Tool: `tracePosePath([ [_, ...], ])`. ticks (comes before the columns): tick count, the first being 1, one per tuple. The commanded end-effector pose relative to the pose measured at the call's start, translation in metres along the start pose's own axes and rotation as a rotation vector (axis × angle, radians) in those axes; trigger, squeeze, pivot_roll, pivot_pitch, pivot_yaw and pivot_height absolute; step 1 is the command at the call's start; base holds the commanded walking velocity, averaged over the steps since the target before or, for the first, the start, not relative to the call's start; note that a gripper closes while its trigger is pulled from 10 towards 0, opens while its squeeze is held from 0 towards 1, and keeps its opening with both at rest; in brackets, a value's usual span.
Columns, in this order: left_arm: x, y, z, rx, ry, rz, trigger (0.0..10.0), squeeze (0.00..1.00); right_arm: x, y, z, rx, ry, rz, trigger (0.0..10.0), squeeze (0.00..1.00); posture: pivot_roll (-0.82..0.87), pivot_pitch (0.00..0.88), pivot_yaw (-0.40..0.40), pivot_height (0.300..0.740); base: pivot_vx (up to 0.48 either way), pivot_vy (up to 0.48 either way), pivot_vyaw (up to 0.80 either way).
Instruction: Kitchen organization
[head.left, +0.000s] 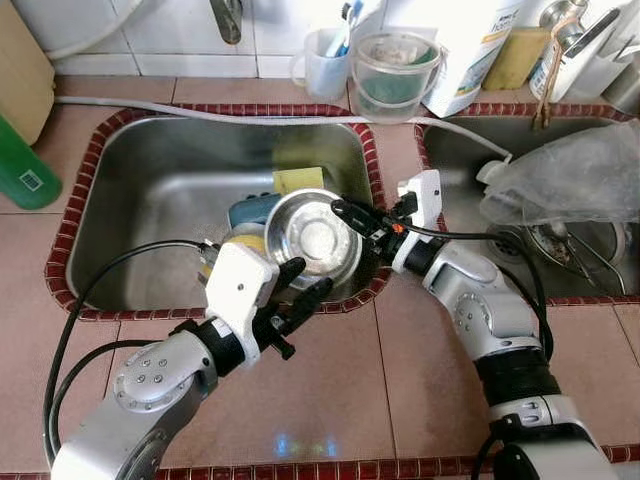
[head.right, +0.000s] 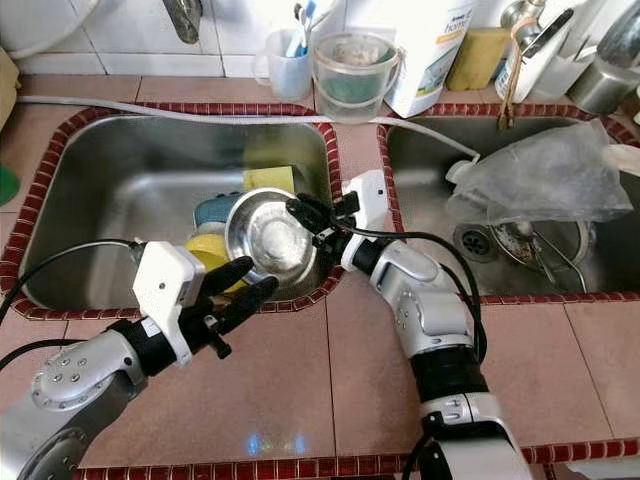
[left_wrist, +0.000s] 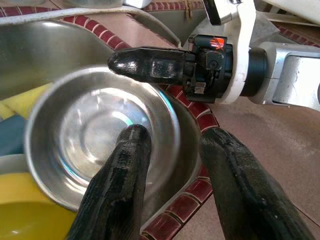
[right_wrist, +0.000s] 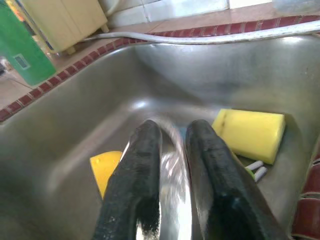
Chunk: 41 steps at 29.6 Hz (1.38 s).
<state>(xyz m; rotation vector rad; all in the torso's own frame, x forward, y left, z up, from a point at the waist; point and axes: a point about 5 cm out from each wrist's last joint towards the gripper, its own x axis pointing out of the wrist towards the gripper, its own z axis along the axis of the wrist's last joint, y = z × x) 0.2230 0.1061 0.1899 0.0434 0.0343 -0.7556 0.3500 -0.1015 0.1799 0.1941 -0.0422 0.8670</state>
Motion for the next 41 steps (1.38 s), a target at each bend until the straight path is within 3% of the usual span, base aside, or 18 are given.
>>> tracePosePath([
  [1,-0.002,-0.002,0.004,0.007,-0.011,-0.004,10.0,0.00,-0.001,-0.001,-0.003,0.028,0.000,0.012,10.0,1.00,0.07,0.312,-0.042,0.740,0.000,0.000,0.00],
  [10,0.000,0.007,0.005,0.011,-0.028,0.053,10.0,0.00,0.001,-0.002,0.006,-0.004,-0.055,0.018,10.0,1.00,0.07,0.288,-0.043,0.740,0.000,0.000,0.00],
  [19,0.009,0.036,0.003,0.048,-0.063,0.234,10.0,0.00,-0.002,-0.009,0.021,-0.046,-0.172,-0.075,10.0,1.00,0.08,0.211,-0.052,0.740,0.000,0.000,0.00],
  [23,0.013,0.051,-0.010,0.072,-0.038,0.314,10.0,0.00,0.000,-0.003,0.017,-0.043,-0.202,-0.107,10.0,1.00,0.07,0.151,-0.054,0.740,0.000,0.000,0.00],
  [28,0.019,0.062,-0.012,0.102,-0.072,0.402,10.0,0.00,0.000,0.006,0.013,-0.052,-0.237,-0.140,10.0,1.00,0.06,0.107,-0.052,0.740,0.000,0.000,0.00],
  [33,0.024,0.069,-0.022,0.077,-0.069,0.460,10.0,0.00,-0.004,0.007,0.007,-0.056,-0.261,-0.204,10.0,1.00,0.06,0.073,-0.056,0.740,0.000,0.000,0.00],
  [41,0.022,0.077,-0.040,0.092,-0.083,0.531,10.0,0.00,-0.020,0.005,-0.013,-0.169,-0.216,-0.335,10.0,1.00,0.04,0.027,-0.041,0.740,0.000,0.000,0.00],
])
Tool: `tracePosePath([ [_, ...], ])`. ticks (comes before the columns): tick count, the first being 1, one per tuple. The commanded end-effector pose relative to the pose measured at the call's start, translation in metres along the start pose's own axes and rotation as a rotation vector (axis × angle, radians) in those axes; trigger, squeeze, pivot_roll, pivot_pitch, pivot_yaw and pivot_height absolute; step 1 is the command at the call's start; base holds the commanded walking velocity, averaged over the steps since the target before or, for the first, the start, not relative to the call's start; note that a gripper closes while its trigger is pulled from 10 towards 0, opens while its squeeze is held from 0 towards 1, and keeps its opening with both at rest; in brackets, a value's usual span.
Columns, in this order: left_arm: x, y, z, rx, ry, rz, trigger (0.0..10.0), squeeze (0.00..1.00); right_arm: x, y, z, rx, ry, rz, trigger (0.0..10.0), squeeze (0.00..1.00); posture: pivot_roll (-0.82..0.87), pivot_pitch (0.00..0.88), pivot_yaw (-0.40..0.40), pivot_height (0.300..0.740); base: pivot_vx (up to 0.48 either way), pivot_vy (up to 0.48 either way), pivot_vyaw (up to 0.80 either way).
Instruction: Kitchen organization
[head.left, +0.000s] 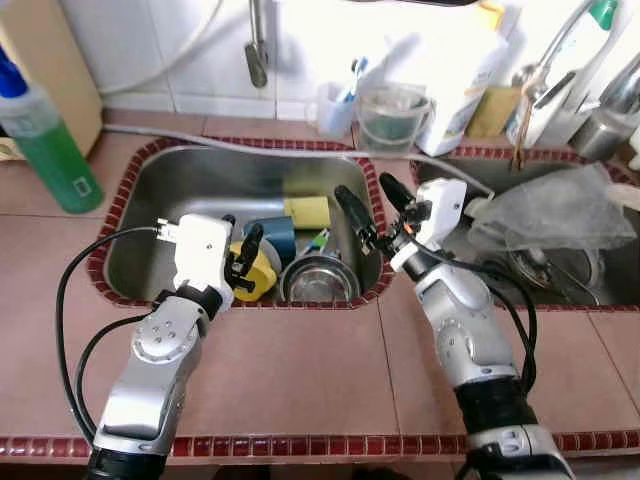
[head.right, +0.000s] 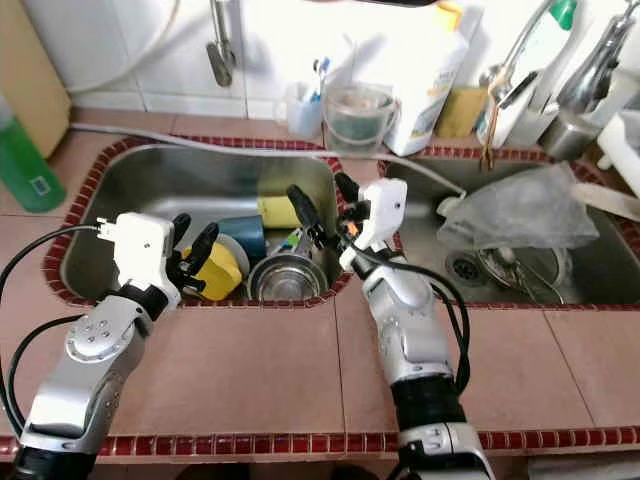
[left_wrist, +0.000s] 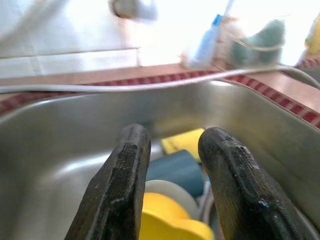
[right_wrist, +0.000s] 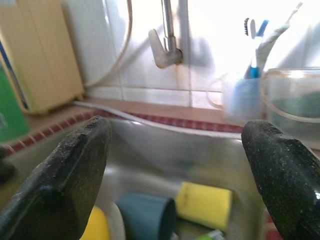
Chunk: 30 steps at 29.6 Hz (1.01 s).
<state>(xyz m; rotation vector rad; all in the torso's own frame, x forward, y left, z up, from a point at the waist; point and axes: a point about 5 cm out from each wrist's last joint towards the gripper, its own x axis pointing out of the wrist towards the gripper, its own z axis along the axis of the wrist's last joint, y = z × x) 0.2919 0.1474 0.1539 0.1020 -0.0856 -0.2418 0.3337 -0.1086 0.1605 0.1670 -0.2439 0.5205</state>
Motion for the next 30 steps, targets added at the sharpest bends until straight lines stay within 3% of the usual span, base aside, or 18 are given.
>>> tracePosePath([
  [1,-0.001,0.002,-0.003,-0.005,-0.004,0.019,10.0,0.00,-0.003,-0.002,0.005,-0.065,-0.027,-0.027,10.0,1.00,0.04,0.023,-0.039,0.740,0.000,0.000,0.00],
  [6,0.000,0.004,-0.006,-0.033,-0.005,0.037,10.0,0.00,-0.008,-0.005,0.004,-0.070,-0.047,-0.072,10.0,1.00,0.04,0.016,-0.030,0.740,0.000,0.000,0.00],
  [12,0.001,0.003,-0.012,-0.093,-0.001,0.043,10.0,0.00,-0.014,-0.011,0.008,-0.177,-0.094,-0.182,10.0,1.00,0.04,0.006,-0.023,0.740,0.000,0.000,0.00],
  [13,0.001,0.003,-0.012,-0.082,-0.002,0.045,10.0,0.00,-0.015,-0.012,0.008,-0.195,-0.096,-0.188,10.0,0.00,0.04,0.003,-0.022,0.740,0.000,0.000,0.00],
  [16,0.000,0.003,-0.012,-0.060,-0.012,0.042,10.0,0.00,-0.019,-0.013,0.007,-0.250,-0.093,-0.204,10.0,0.00,0.04,0.000,-0.025,0.740,0.000,0.000,0.00],
  [19,0.001,0.001,-0.010,-0.107,-0.021,0.034,10.0,0.00,-0.021,-0.012,0.002,-0.234,-0.077,-0.199,10.0,0.00,0.04,0.000,-0.029,0.740,0.000,0.000,0.00],
  [30,0.002,0.001,-0.011,-0.134,-0.025,0.038,10.0,0.00,-0.022,-0.010,0.001,-0.255,-0.076,-0.188,10.0,0.00,0.03,0.000,-0.045,0.740,0.000,-0.364,0.00],
])
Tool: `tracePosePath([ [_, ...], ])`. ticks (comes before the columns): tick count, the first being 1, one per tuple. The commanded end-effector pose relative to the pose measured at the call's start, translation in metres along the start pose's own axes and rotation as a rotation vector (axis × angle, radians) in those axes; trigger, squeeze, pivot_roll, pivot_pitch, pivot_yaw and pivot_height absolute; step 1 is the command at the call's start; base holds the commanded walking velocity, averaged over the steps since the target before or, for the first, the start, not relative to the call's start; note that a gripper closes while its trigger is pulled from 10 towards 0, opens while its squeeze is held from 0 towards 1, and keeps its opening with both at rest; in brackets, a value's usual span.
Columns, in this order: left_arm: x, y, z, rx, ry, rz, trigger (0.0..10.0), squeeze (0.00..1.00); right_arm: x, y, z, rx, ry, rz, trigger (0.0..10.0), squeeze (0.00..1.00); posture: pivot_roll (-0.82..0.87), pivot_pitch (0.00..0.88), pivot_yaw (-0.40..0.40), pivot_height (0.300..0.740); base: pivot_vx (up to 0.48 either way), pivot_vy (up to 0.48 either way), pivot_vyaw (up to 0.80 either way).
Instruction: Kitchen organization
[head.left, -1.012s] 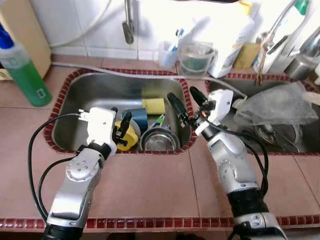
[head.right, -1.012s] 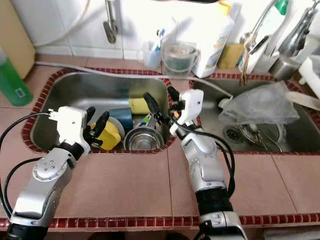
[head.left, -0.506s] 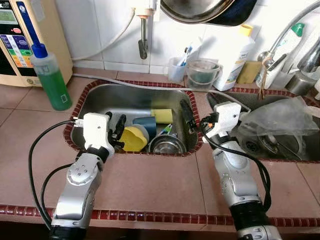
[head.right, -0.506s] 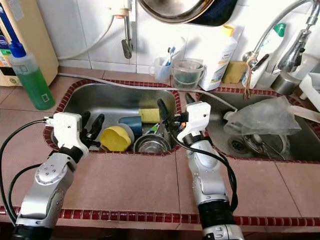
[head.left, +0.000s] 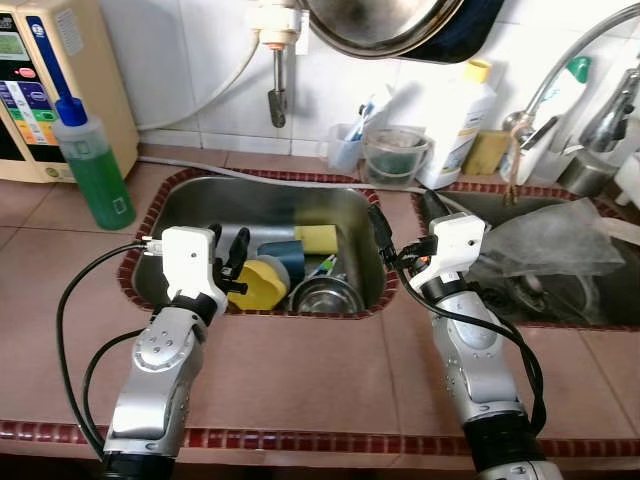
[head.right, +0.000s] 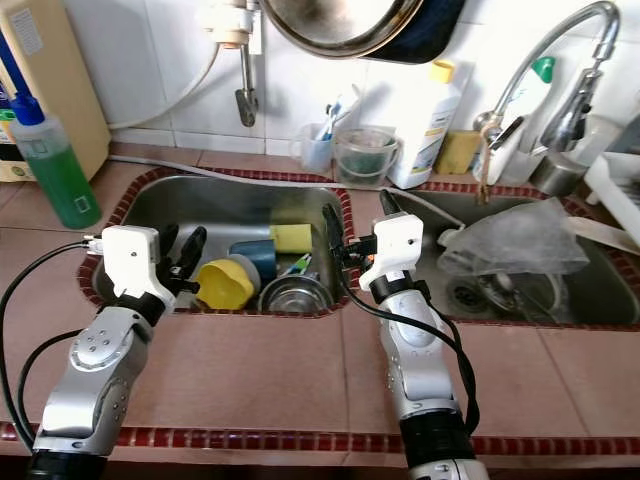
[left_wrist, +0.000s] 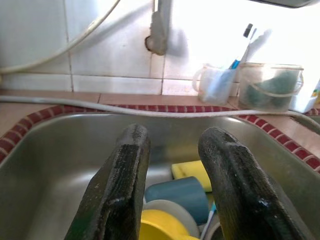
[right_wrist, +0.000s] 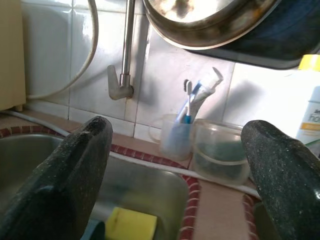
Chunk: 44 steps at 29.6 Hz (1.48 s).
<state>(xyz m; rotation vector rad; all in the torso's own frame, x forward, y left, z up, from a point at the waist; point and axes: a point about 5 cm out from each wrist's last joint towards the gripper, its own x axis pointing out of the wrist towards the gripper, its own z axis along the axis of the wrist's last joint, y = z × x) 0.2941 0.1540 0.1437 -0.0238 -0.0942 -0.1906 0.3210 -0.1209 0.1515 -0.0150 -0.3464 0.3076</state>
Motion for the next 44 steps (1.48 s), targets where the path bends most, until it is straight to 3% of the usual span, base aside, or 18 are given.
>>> tracePosePath([
  [1,0.002,-0.005,-0.001,-0.013,-0.003,-0.018,10.0,0.00,-0.002,-0.007,0.003,-0.029,-0.012,-0.009,10.0,0.00,0.03,0.000,-0.048,0.740,0.000,-0.431,0.00],
  [13,-0.001,-0.006,-0.002,-0.020,-0.003,-0.017,10.0,0.00,-0.004,-0.004,0.002,-0.034,-0.005,0.010,10.0,0.00,0.03,0.000,-0.055,0.740,0.000,-0.465,0.00],
  [16,-0.001,-0.007,-0.002,-0.065,-0.007,-0.022,10.0,0.00,-0.005,-0.004,0.002,-0.034,-0.002,0.014,10.0,0.00,0.03,0.000,-0.058,0.740,0.000,0.000,0.00],
  [34,-0.013,-0.007,-0.013,-0.045,0.017,-0.039,10.0,0.00,-0.019,-0.004,-0.009,-0.050,0.052,0.027,10.0,0.00,0.03,0.000,-0.064,0.740,0.000,0.000,0.00],
  [44,-0.016,-0.009,-0.015,-0.063,0.029,-0.037,10.0,0.00,-0.018,-0.002,-0.009,-0.045,0.058,0.039,10.0,0.00,0.03,0.002,-0.076,0.740,-0.292,0.000,0.00],
])
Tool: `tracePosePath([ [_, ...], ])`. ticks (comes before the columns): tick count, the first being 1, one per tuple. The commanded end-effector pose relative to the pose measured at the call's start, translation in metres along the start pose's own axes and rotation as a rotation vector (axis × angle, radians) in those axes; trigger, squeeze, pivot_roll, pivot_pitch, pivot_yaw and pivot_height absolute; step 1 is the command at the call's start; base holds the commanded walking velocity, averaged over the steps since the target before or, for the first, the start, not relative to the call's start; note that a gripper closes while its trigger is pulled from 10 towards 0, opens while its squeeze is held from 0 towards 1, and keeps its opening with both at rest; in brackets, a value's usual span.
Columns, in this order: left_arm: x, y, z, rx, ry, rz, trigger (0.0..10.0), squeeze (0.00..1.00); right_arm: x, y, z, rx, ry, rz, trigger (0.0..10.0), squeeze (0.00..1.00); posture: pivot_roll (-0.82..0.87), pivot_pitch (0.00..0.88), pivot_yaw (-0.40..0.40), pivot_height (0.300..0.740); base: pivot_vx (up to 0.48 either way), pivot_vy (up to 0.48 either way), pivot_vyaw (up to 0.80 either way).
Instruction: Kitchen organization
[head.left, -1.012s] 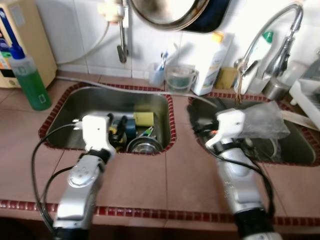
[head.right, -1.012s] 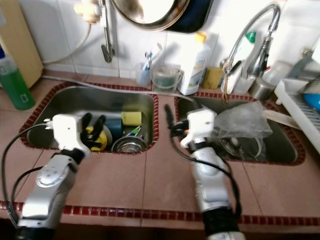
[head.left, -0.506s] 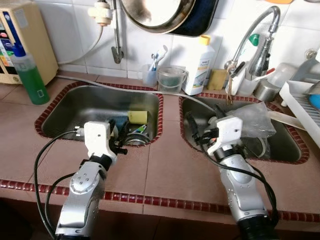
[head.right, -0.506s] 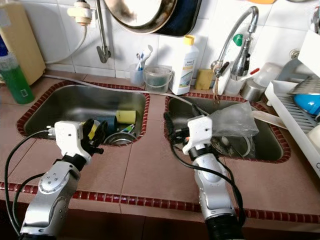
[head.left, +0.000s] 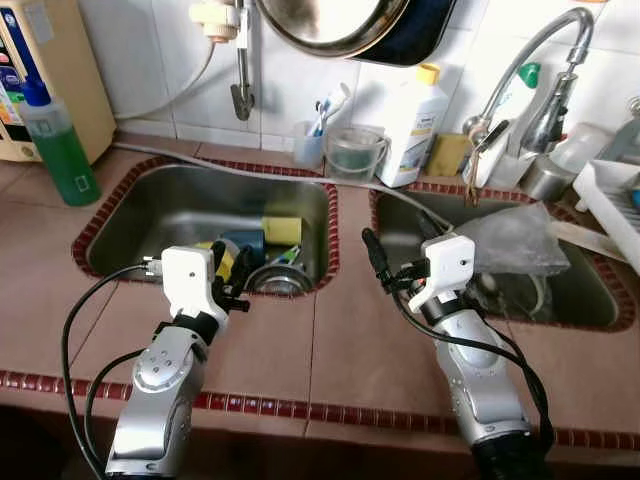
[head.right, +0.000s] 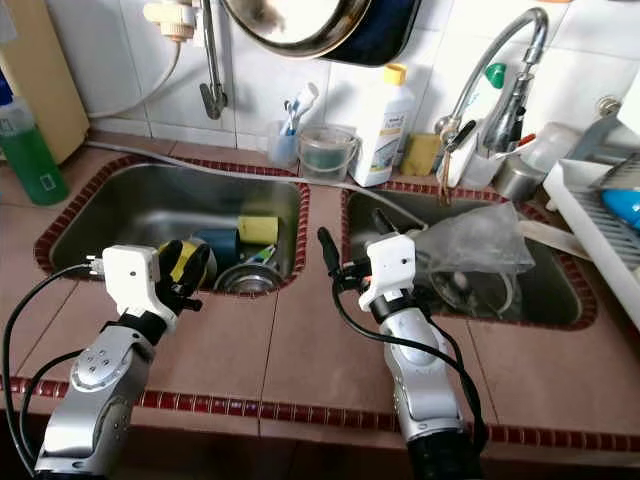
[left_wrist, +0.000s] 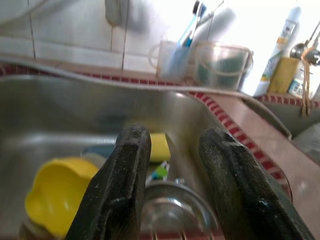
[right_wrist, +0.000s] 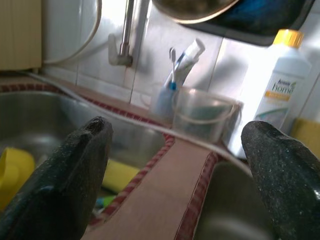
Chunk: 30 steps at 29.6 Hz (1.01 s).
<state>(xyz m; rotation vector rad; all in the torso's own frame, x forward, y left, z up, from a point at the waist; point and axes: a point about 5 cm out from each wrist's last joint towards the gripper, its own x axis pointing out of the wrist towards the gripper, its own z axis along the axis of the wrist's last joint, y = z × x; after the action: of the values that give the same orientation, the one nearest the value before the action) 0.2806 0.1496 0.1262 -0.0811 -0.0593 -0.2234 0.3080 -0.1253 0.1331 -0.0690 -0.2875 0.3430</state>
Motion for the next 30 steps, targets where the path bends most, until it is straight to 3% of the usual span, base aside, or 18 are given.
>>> tracePosePath([
  [1,-0.002,-0.002,0.001,-0.001,0.000,-0.007,10.0,0.00,0.000,-0.003,0.004,-0.008,-0.007,-0.005,10.0,0.00,0.03,0.002,-0.076,0.740,-0.330,0.000,0.00],
  [15,-0.003,-0.004,-0.001,-0.001,0.005,-0.011,10.0,0.00,0.000,-0.002,0.004,-0.011,-0.001,0.005,10.0,0.00,0.03,0.007,-0.079,0.740,-0.323,0.000,0.00],
  [24,-0.003,-0.008,0.001,0.014,-0.019,-0.042,10.0,0.00,-0.003,0.003,-0.002,0.006,0.024,0.061,10.0,0.00,0.03,0.011,-0.076,0.740,0.000,0.000,0.00],
  [25,-0.003,-0.007,0.001,0.026,-0.018,-0.044,10.0,0.00,-0.004,0.003,-0.003,0.011,0.031,0.070,10.0,0.12,0.03,0.011,-0.077,0.740,0.000,0.000,0.00],
  [26,-0.004,-0.008,-0.001,0.018,-0.013,-0.059,10.0,0.00,-0.006,0.006,-0.005,0.039,0.038,0.105,10.0,1.00,0.03,0.017,-0.080,0.740,0.000,0.000,0.00],
  [28,-0.004,-0.009,-0.001,0.015,-0.019,-0.081,10.0,0.00,-0.007,0.009,-0.005,0.050,0.041,0.127,10.0,1.00,0.03,0.023,-0.082,0.740,0.000,0.000,0.00],
  [29,-0.004,-0.010,-0.003,0.002,-0.020,-0.104,10.0,1.00,-0.008,0.011,-0.007,0.054,0.047,0.148,10.0,1.00,0.04,0.032,-0.085,0.740,0.000,0.000,0.00],
  [30,-0.005,-0.011,-0.004,-0.006,-0.021,-0.119,10.0,1.00,-0.008,0.013,-0.008,0.056,0.051,0.162,10.0,1.00,0.04,0.033,-0.085,0.740,0.000,0.000,0.00],
])
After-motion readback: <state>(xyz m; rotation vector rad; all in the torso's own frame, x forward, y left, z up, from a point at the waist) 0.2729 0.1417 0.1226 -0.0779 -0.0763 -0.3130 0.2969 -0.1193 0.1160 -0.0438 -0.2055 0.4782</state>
